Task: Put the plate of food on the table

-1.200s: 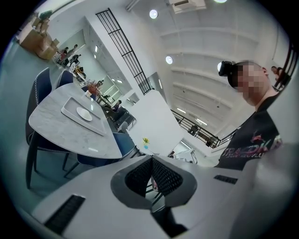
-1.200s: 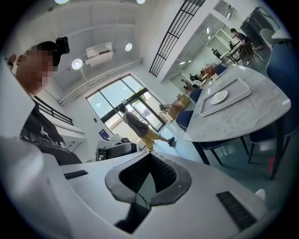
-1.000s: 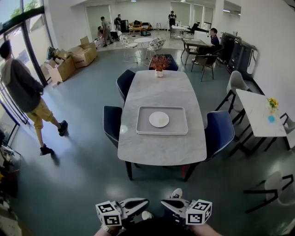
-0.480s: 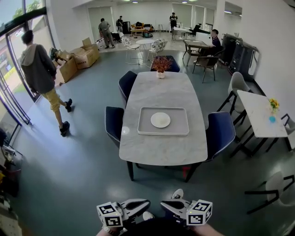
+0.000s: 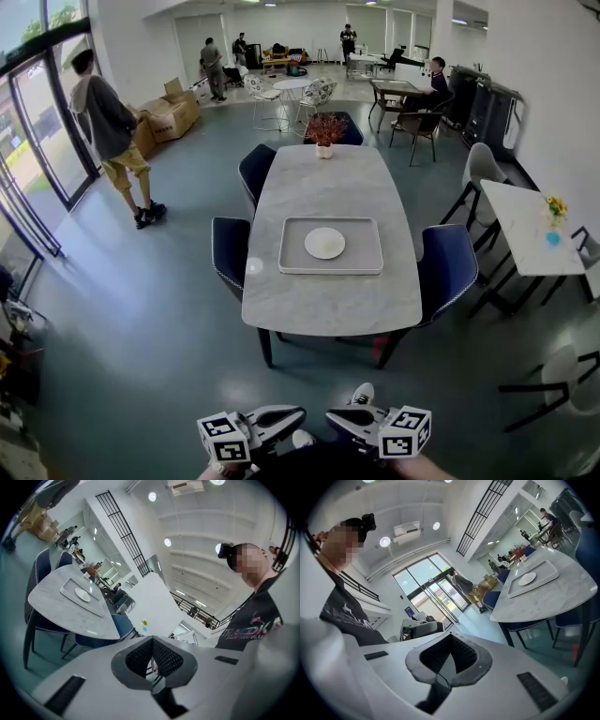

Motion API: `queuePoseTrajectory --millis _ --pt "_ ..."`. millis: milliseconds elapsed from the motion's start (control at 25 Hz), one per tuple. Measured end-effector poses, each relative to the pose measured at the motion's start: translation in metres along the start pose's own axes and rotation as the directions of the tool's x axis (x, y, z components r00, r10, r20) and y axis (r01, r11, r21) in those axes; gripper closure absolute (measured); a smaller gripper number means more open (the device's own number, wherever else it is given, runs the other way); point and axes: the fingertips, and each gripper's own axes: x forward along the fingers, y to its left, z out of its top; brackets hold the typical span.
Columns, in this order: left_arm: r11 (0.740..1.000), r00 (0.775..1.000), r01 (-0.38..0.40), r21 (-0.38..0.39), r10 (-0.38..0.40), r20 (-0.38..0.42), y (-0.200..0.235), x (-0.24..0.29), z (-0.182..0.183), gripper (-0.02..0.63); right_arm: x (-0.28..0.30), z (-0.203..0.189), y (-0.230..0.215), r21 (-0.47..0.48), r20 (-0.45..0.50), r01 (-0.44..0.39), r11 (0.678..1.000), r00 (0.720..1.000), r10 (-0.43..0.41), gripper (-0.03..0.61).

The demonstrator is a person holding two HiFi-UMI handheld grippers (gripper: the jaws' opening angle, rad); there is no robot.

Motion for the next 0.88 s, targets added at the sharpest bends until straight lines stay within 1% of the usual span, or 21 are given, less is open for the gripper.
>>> queuePoseTrajectory --millis 440,680,880 --pt "1.0 1.0 -0.002 0.001 0.002 0.009 -0.0009 -0.0021 -0.0017 0.607 0.0011 -0.0029 0.0007 -0.001 -0.006 -0.004 1.0 1.0 0.004 0.568" --pt "1.0 1.0 -0.003 0.002 0.003 0.007 -0.0005 -0.0027 0.0002 0.607 0.0004 0.001 -0.0008 0.008 -0.006 0.015 1.0 1.0 -0.015 0.568" --pt "1.0 1.0 -0.004 0.008 0.004 0.0 -0.0042 0.0002 -0.0014 0.607 -0.0029 0.0009 0.0009 0.024 0.01 -0.009 1.0 1.0 0.008 0.568"
